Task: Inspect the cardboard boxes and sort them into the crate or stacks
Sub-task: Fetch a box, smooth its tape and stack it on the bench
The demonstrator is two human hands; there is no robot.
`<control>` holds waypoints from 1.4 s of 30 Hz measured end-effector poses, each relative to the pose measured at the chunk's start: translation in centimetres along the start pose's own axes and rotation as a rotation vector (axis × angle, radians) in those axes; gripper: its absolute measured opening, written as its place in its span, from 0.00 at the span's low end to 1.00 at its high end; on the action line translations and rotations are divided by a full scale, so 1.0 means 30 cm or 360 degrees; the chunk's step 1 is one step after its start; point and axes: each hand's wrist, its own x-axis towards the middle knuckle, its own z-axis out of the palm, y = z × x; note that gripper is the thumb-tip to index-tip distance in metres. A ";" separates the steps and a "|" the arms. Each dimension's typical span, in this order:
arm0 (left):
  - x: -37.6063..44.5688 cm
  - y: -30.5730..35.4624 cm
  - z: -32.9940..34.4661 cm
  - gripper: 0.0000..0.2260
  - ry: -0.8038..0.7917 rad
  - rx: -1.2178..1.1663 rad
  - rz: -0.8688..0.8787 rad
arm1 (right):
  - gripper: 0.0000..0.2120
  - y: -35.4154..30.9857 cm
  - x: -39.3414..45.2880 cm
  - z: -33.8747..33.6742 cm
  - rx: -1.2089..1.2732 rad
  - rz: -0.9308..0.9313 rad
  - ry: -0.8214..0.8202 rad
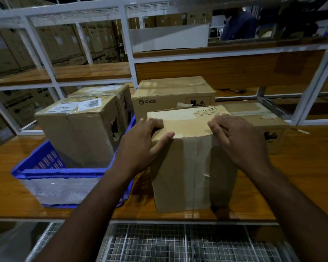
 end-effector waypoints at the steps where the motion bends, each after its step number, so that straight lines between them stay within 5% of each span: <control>1: 0.003 0.000 -0.001 0.36 -0.0013 0.0004 -0.0008 | 0.31 0.000 0.001 -0.002 -0.0002 0.0002 -0.0008; 6: 0.047 0.035 -0.034 0.40 -0.0099 0.0043 -0.0001 | 0.33 -0.021 0.048 -0.033 -0.0116 -0.0045 -0.0088; 11: 0.111 0.073 -0.023 0.38 -0.0441 0.0070 0.0051 | 0.34 -0.007 0.128 -0.006 -0.0226 -0.0047 -0.0377; 18: 0.092 0.055 -0.019 0.33 -0.0436 -0.0068 0.0003 | 0.29 0.009 0.110 -0.011 -0.0097 -0.0043 -0.0409; 27: -0.092 -0.013 0.120 0.17 0.0462 -0.0717 0.0009 | 0.20 0.140 -0.081 0.016 0.0621 0.0009 0.0241; 34: -0.094 -0.007 0.143 0.20 0.0503 -0.0800 -0.0040 | 0.20 0.141 -0.067 0.023 0.0662 -0.0017 0.0299; 39: -0.242 -0.042 0.249 0.33 0.0243 -0.1004 -0.0424 | 0.29 0.170 -0.223 0.125 0.0973 0.0340 0.0062; 42: -0.375 -0.059 0.359 0.22 0.0030 -0.1059 -0.0594 | 0.34 0.228 -0.371 0.239 0.0940 0.0624 -0.0266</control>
